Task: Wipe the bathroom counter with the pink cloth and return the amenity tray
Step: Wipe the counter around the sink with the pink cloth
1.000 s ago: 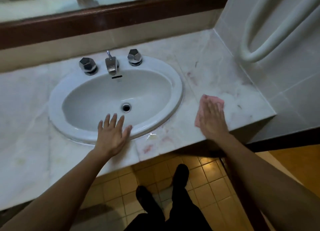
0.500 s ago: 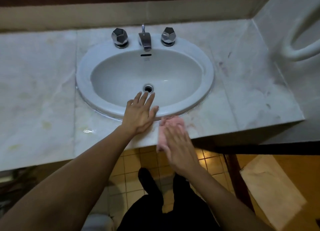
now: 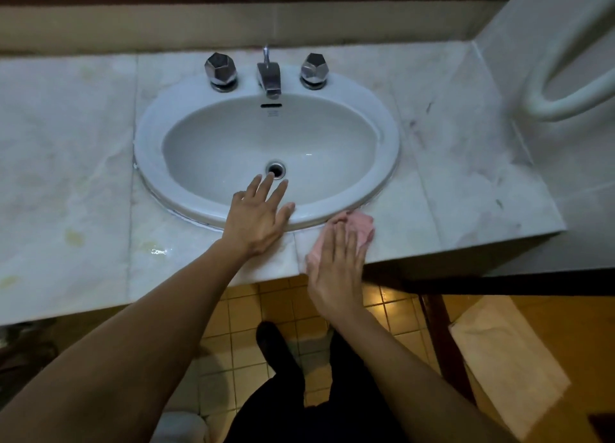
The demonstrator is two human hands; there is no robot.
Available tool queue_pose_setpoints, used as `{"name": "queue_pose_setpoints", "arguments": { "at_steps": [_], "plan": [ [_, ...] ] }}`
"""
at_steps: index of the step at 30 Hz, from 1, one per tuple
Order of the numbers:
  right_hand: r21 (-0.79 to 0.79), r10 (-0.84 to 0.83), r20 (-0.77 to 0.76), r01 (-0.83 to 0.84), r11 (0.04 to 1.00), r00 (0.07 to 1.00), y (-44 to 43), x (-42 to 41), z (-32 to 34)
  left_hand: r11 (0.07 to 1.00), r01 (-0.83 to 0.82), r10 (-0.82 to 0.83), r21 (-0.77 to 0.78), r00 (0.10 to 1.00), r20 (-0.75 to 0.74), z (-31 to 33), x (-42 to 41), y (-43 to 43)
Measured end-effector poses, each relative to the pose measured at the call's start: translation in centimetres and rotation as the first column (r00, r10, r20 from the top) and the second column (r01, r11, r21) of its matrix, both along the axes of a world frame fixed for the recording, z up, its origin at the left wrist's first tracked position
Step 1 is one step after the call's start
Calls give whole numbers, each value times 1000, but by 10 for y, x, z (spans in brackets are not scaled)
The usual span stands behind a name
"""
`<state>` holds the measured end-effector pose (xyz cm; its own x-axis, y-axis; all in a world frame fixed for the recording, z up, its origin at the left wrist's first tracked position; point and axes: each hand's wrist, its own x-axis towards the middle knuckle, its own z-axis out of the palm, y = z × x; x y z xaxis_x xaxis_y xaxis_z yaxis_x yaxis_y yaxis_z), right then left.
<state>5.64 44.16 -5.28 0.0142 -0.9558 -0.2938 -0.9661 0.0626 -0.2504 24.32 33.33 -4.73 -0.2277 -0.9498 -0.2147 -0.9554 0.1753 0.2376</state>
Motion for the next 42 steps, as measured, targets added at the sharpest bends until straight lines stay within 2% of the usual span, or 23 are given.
{"name": "queue_pose_setpoints", "arguments": {
  "at_steps": [3,4,7,10,12,15,17,19,21,23,24,26,29,32,34,35,38,40,42],
  "plan": [
    [11,137,-2,-137,991,991,-3,-60,1,1000,-13,13,-28,1000,1,-1,1,3],
    [5,103,-15,-102,995,995,-7,-90,0,999,-24,24,-43,1000,-3,-1,0,5],
    [-8,-144,-87,144,989,986,-28,-193,2,996,-82,82,-33,997,-2,-1,-5,6],
    [60,-269,-160,281,958,950,-51,-306,7,991,-128,128,48,992,-2,4,-21,-2],
    [69,-350,-183,367,928,919,-67,-366,12,990,-131,133,44,991,-34,6,-48,-11],
    [63,-438,-250,466,883,863,-92,-391,16,994,-107,107,12,988,-109,6,-109,-35],
    [70,-465,-207,487,871,861,-107,-364,17,994,-109,107,-9,983,-147,5,-153,-55],
    [12,-344,-78,346,938,936,-108,-324,13,987,-163,160,-9,975,-155,5,-187,-73],
    [-16,-88,5,88,996,996,-93,-297,10,972,-236,232,-21,965,-121,2,-203,-84],
    [0,107,35,-107,994,994,-88,-305,10,953,-299,294,-54,952,-85,-3,-206,-87],
    [-4,140,37,-140,990,989,-99,-318,10,947,-313,308,-68,948,-74,-5,-206,-88],
    [-29,93,2,-93,995,996,-142,-348,4,946,-303,297,-113,953,-65,-9,-206,-87],
    [-95,-87,-86,79,992,992,-235,-369,-2,944,-283,274,-169,959,-75,-9,-208,-88],
    [-122,-182,-89,170,978,979,-316,-354,-8,934,-287,272,-212,957,-96,-9,-209,-88],
    [-132,-181,-67,172,976,981,-348,-318,-13,931,-282,266,-230,959,-98,-10,-209,-89],
    [-130,-130,-42,123,984,991,-355,-294,-14,932,-278,262,-231,960,-99,-11,-208,-89],
    [-181,174,-39,-178,967,984,-331,-227,-15,926,-291,270,-239,956,-114,-14,-206,-90],
    [-163,373,18,-365,916,928,-291,-229,-8,924,-298,275,-241,953,-125,-15,-205,-90],
    [-184,536,48,-520,834,843,-263,-272,-7,927,-295,271,-232,954,-132,-16,-205,-89]
  ]
}}
